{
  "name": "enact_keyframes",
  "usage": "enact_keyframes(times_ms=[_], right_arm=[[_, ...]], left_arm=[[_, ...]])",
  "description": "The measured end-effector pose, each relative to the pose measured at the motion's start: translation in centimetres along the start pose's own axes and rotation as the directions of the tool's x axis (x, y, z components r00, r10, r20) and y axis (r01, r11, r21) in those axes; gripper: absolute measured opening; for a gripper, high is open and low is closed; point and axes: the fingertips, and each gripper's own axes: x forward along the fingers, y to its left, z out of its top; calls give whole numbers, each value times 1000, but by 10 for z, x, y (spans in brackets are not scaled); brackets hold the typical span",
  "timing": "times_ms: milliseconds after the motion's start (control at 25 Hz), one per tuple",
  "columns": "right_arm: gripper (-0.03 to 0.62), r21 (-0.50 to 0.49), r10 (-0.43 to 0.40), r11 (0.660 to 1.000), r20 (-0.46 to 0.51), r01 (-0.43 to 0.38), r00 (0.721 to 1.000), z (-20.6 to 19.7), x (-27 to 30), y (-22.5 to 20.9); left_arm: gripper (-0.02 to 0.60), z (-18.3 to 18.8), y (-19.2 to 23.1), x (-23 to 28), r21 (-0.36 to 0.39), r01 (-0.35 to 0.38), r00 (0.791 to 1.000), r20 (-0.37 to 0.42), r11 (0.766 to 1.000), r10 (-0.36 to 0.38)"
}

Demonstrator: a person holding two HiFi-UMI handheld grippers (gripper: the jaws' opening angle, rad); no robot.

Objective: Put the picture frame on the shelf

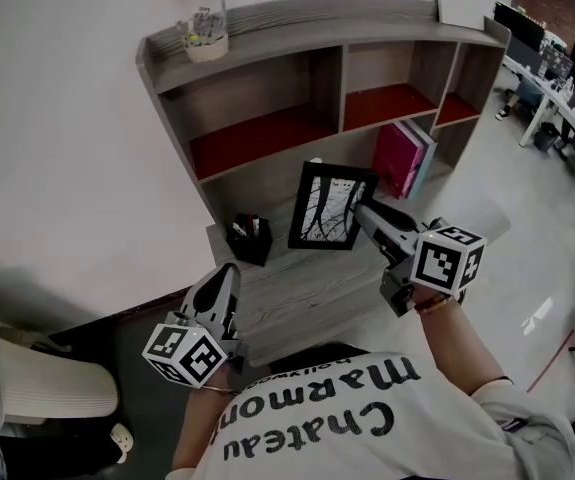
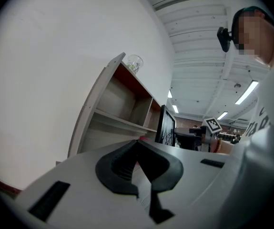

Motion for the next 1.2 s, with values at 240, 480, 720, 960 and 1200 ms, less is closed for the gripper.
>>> enact_keyframes(times_ms=[240, 480, 720, 960, 1200], right_arm=[[89, 0, -14, 1000, 21, 14, 1000, 19, 25, -9], [89, -85, -31, 996, 64, 36, 997, 53, 59, -15], [89, -128, -53, 989, 114, 68, 992, 82, 99, -25], [89, -261, -93, 957, 133, 126, 987, 107, 150, -33], [89, -377, -148, 907, 130, 187, 980, 118, 191, -40]], left_arm=[[17, 2, 12, 12, 6, 27, 999, -42, 1000, -27], [17, 20, 20, 31, 38, 54, 998, -41, 998, -53], [17, 37, 50, 38, 33, 45, 998, -35, 998, -44], [17, 44, 81, 43, 32, 10, 998, -64, 999, -8], [17, 51, 106, 46, 19, -11, 998, -63, 1000, 12]])
